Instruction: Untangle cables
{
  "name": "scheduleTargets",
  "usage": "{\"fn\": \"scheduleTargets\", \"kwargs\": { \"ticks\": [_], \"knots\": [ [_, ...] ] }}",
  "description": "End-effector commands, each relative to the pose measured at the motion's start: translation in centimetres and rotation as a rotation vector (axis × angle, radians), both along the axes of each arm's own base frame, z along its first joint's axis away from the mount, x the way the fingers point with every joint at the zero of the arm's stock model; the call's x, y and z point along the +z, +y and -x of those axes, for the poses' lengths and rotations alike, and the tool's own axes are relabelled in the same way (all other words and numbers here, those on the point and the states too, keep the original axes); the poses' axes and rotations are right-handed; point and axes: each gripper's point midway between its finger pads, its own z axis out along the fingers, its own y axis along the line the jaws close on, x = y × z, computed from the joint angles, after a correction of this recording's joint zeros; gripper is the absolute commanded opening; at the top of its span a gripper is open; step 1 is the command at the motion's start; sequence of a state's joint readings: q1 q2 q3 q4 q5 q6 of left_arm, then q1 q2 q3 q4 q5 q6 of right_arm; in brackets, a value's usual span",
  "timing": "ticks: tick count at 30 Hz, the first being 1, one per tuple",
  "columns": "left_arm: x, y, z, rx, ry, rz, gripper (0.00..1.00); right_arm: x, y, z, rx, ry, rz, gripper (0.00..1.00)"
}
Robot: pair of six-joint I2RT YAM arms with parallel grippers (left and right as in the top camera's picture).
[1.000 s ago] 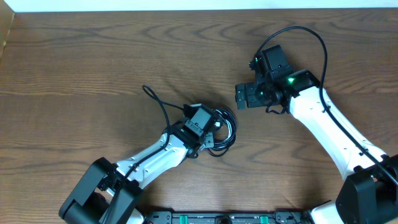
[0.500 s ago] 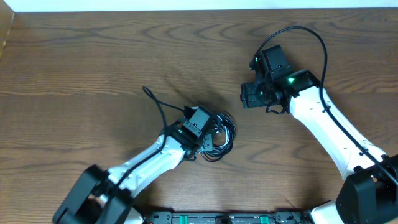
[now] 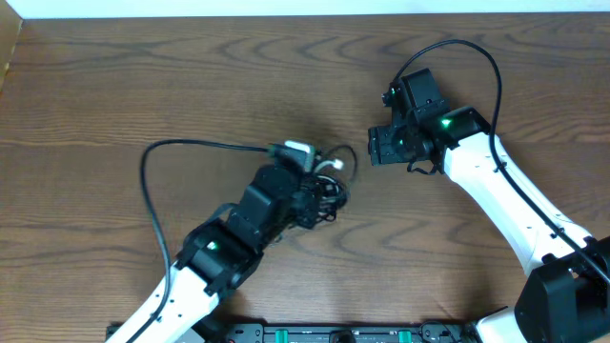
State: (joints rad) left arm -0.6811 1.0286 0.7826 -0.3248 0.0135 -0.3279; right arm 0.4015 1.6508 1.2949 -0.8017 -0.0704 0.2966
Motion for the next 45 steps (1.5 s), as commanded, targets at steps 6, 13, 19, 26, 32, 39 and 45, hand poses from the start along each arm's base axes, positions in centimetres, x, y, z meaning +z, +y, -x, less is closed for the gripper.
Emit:
{"fn": "scheduleTargets", "kwargs": {
  "ticks": [6, 13, 19, 26, 32, 39, 45],
  "knots": [
    [6.7, 3.0, -4.3, 0.246, -0.22, 0.135, 0.08, 0.9, 2.2, 0.7, 0.132, -0.014, -0.05, 0.76],
    [14.0, -2.5, -2.4, -0.196, -0.373, 0.424, 0.08, 0.9, 3.3, 1.3, 0.228, -0.03, -0.027, 0.81],
    [9.0, 1.2, -4.2, 0.008, -0.211, 0.31, 0.57, 1.0, 3.9, 1.5, 0.292, -0.048, -0.02, 0.96],
    [7.5, 1.6, -3.9, 0.033, -0.146, 0.29, 0.58, 0.8, 4.3, 0.7, 0.254, -0.06, -0.045, 0.93],
    [2.2, 5.3, -3.0, 0.192, 0.008, 0.097, 0.56, -4.4, 5.6, 3.7, 0.237, 0.103, -0.035, 0.84],
    [0.2, 6.1, -1.6, 0.197, 0.093, 0.033, 0.56, -8.6, 4.6, 3.5, 0.22, 0.149, 0.072, 0.71],
    [-0.3, 6.3, -1.2, 0.198, 0.114, 0.02, 0.56, -11.1, 4.6, 2.8, 0.213, 0.164, 0.099, 0.33]
  ]
}}
